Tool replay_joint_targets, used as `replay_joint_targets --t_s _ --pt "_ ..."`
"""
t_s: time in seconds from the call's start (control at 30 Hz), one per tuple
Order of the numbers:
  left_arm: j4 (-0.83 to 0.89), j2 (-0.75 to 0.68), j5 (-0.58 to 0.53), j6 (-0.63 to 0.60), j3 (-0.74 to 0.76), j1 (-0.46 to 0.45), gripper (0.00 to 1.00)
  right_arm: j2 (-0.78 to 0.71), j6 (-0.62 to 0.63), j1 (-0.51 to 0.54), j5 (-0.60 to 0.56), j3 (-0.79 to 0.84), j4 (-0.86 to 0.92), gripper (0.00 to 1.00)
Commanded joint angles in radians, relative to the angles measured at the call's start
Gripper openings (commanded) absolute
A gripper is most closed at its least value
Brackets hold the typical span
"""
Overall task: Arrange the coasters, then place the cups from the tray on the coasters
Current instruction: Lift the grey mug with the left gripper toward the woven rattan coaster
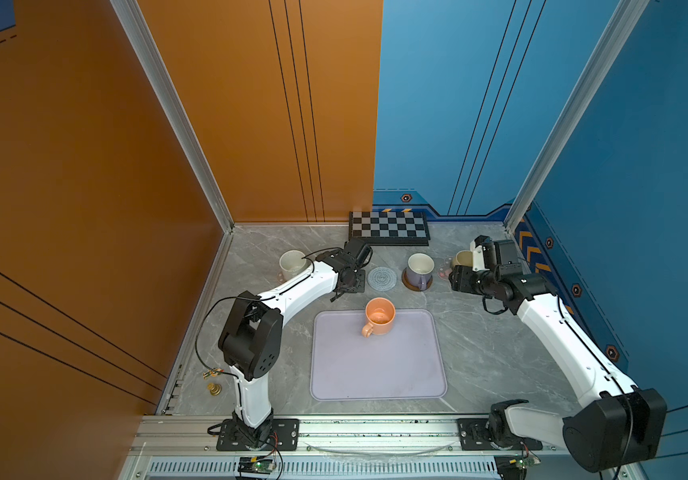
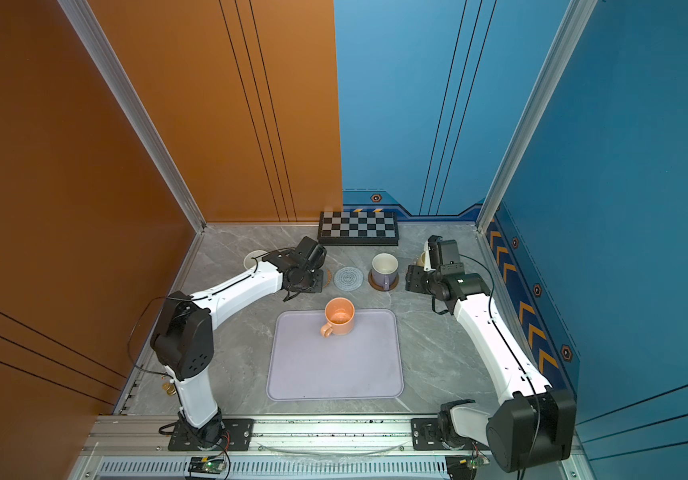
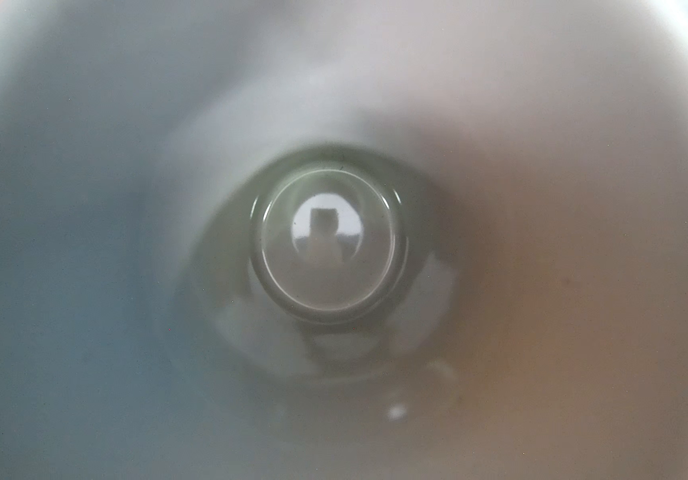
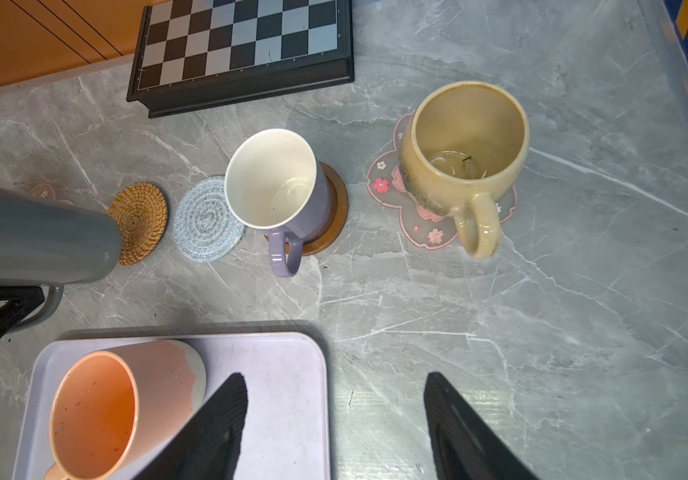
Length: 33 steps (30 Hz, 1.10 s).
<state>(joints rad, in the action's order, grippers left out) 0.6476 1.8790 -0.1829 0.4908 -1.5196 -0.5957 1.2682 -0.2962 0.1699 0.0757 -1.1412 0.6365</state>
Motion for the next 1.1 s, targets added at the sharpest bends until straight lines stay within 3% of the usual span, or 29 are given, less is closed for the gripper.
replay_joint_targets --t_s 0.0,0.43,1.07 --pt "-0.051 0.008 -0.036 -0.026 -0.070 0.008 0.00 0.023 -0.050 -0.006 -0.002 -0.042 0.011 0.69" --pt "-0.049 0.040 -0.010 -0.038 -0.099 0.039 0.00 0.040 -0.116 -0.008 -0.014 -0.045 -0.017 0.69" --pt "-0.045 0.122 -0.036 -0.053 -0.191 0.029 0.00 0.014 -0.068 -0.046 0.014 0.010 -0.045 0.69"
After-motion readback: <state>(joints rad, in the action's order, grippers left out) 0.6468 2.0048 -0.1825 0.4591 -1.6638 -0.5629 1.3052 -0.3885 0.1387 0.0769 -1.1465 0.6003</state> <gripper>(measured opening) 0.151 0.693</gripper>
